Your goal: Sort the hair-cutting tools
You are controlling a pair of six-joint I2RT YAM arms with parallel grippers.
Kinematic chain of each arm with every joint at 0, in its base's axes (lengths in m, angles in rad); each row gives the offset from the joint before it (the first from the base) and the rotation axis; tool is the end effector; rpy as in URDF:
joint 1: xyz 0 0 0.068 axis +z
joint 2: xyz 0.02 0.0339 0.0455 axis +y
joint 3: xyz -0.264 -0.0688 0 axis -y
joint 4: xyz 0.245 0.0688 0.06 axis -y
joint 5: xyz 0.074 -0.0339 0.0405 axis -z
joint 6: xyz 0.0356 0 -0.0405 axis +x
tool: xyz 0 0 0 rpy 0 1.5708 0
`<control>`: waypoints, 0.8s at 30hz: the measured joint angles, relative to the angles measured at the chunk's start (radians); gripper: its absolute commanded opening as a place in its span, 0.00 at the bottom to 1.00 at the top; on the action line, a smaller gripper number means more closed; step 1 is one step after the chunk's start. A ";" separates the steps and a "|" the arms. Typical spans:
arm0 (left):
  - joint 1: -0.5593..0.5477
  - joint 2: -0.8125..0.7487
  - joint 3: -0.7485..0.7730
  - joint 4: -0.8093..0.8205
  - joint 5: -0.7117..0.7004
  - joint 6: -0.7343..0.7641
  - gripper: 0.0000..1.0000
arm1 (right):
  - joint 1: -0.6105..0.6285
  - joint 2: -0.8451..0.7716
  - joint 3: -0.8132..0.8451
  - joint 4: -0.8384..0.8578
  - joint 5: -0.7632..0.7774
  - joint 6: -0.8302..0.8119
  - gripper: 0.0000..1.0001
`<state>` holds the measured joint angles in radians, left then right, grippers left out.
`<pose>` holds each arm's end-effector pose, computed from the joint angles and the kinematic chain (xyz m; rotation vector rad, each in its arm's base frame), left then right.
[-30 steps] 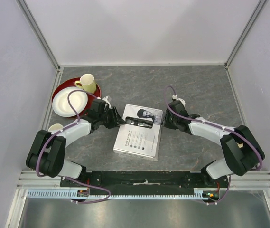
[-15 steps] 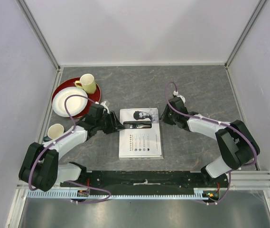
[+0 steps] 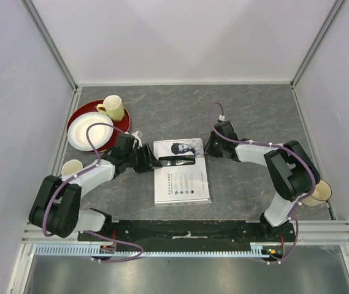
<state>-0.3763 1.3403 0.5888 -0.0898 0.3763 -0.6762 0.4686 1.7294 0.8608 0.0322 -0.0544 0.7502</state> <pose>0.2287 -0.1044 0.1672 -0.1972 2.5437 -0.9070 0.3017 0.1549 0.1446 0.3252 2.4808 0.6066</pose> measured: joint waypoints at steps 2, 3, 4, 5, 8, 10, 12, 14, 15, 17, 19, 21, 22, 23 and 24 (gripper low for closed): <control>0.005 0.011 0.000 0.011 0.018 0.000 0.51 | 0.000 0.006 0.000 0.013 -0.001 -0.004 0.20; 0.006 0.015 0.000 0.016 0.021 0.000 0.51 | 0.000 0.007 0.000 0.014 -0.001 -0.006 0.19; 0.006 0.016 0.000 0.017 0.021 0.000 0.52 | 0.000 0.007 0.000 0.013 0.001 -0.007 0.21; 0.006 0.014 0.000 0.017 0.020 0.000 0.53 | 0.001 0.007 0.001 0.011 0.005 -0.006 0.25; 0.005 0.002 0.000 0.010 0.006 -0.001 0.59 | 0.009 -0.019 -0.004 -0.020 0.040 -0.003 0.39; -0.003 -0.016 0.000 0.002 -0.019 -0.001 0.65 | 0.020 -0.084 -0.038 -0.051 0.070 0.006 0.48; -0.010 -0.054 0.000 -0.021 -0.054 -0.002 0.68 | 0.037 -0.204 -0.080 -0.120 0.101 0.012 0.52; -0.012 -0.106 0.000 -0.052 -0.098 -0.004 0.70 | 0.051 -0.336 -0.096 -0.190 0.134 0.013 0.52; -0.012 -0.129 0.000 -0.067 -0.120 -0.005 0.71 | 0.056 -0.406 -0.098 -0.219 0.146 0.013 0.51; -0.004 -0.170 0.000 -0.100 -0.163 -0.007 0.71 | 0.056 -0.513 -0.105 -0.267 0.160 0.013 0.49; 0.005 -0.196 0.000 -0.142 -0.194 -0.011 0.69 | 0.055 -0.610 -0.131 -0.311 0.161 0.014 0.46; 0.011 -0.207 -0.002 -0.180 -0.211 -0.021 0.65 | 0.055 -0.703 -0.180 -0.370 0.153 0.021 0.41; 0.012 -0.211 -0.007 -0.197 -0.217 -0.027 0.65 | 0.055 -0.742 -0.209 -0.401 0.141 0.026 0.39; 0.012 -0.213 -0.017 -0.216 -0.217 -0.034 0.63 | 0.055 -0.777 -0.238 -0.435 0.129 0.034 0.37; 0.012 -0.216 -0.031 -0.229 -0.215 -0.040 0.62 | 0.055 -0.806 -0.269 -0.464 0.115 0.042 0.33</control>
<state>-0.3641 1.1244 0.5575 -0.3183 0.1616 -0.7158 0.5236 0.9234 0.5922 -0.4320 0.0605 0.7925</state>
